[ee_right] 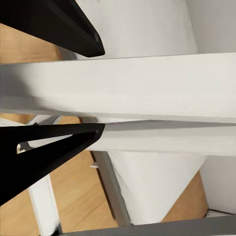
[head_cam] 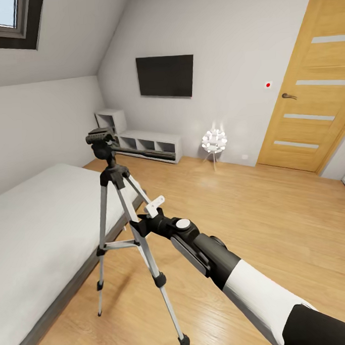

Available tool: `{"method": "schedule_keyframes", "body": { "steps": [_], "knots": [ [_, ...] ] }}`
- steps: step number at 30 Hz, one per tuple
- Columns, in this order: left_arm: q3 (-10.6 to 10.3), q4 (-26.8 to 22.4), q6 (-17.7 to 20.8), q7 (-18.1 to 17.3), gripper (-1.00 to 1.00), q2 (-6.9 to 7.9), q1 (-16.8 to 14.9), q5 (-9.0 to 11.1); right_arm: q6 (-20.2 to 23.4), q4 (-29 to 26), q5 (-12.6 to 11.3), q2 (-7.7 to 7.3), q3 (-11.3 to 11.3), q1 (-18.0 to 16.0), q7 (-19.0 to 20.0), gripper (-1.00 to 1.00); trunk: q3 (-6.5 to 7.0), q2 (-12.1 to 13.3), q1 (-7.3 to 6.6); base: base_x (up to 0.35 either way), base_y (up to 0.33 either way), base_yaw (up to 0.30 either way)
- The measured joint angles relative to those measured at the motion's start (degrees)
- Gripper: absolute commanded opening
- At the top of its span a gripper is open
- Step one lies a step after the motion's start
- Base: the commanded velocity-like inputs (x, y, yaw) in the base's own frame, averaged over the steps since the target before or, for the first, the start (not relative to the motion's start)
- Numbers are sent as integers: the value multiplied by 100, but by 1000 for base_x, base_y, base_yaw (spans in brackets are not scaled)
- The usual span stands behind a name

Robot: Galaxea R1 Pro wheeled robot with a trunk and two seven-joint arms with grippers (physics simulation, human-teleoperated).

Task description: Attach the digital camera to the camera tripod in the bedroom.

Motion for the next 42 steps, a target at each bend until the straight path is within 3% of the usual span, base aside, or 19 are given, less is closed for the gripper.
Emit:
{"method": "schedule_keyframes", "body": {
  "steps": [8,12,13,17,20,22,29,30,31,36,42],
  "knots": [
    [0,0,0,0,-100,0,0,0,-16,-5,-12,-34,-185,-1,102,-100,0,0,0,0,0,0],
    [1,-1,0,0,-100,0,1,4,-181,1,45,-477,-401,-1,442,-100,0,1,1,0,0,0],
    [0,-1,0,0,-100,-1,1,5,-272,-6,-46,-659,-507,-3,678,-100,1,-1,-1,0,0,0],
    [1,-1,1,-1,-100,0,1,6,-628,1,16,-1226,-875,-2,1498,-100,1,-1,0,0,0,0],
    [1,-1,1,-1,-100,0,1,6,-883,108,9,-1548,-1052,-1,2001,-100,0,0,0,0,0,0],
    [1,-1,1,-1,-100,0,1,6,-1022,269,34,-1665,-1105,-1,2198,-100,0,0,0,0,0,0],
    [1,0,0,-1,-100,0,0,4,-1501,944,22,-1810,-1137,0,2804,-100,0,0,0,0,0,0],
    [0,0,0,-1,-100,0,0,2,-1533,992,30,-1833,-1163,3,3004,-100,0,0,0,0,0,0],
    [1,-1,1,-1,-100,1,1,-1,-1591,1060,55,-1948,-1188,-2,3520,-100,1,-1,0,0,0,0],
    [-1,-5,1,-1,-100,-7,1,-3,-1660,1094,-66,-2077,-1224,-5,3806,-100,2,-4,-1,0,0,0],
    [0,-2,0,-1,-100,-7,0,-2,-1734,1075,-159,-2202,-1236,14,3870,-100,1,-2,-1,0,0,0]
  ]
}}
